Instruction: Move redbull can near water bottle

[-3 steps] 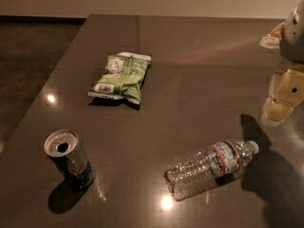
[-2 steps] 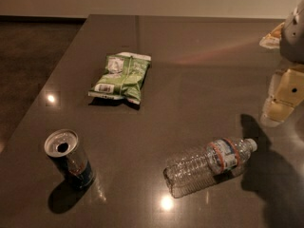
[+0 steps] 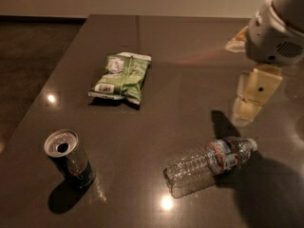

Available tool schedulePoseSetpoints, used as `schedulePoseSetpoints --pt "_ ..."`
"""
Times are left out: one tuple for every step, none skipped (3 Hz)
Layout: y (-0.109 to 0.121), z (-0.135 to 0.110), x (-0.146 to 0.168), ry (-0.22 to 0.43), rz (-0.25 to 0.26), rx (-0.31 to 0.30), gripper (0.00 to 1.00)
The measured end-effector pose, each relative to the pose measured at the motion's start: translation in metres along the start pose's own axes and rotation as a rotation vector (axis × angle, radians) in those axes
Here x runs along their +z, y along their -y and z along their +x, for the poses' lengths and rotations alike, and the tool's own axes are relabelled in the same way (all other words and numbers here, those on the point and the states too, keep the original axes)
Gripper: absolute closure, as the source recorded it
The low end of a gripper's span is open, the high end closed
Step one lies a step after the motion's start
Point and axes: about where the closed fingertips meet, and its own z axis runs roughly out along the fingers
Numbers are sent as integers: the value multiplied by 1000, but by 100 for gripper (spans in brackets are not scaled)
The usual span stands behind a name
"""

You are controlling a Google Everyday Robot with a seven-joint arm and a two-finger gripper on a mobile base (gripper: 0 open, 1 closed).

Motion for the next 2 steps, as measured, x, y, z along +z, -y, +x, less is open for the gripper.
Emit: schedulePoseSetpoints --pt "-12 -39 23 92 -81 -79 0" --pt "-32 -71 37 197 -168 -162 0"
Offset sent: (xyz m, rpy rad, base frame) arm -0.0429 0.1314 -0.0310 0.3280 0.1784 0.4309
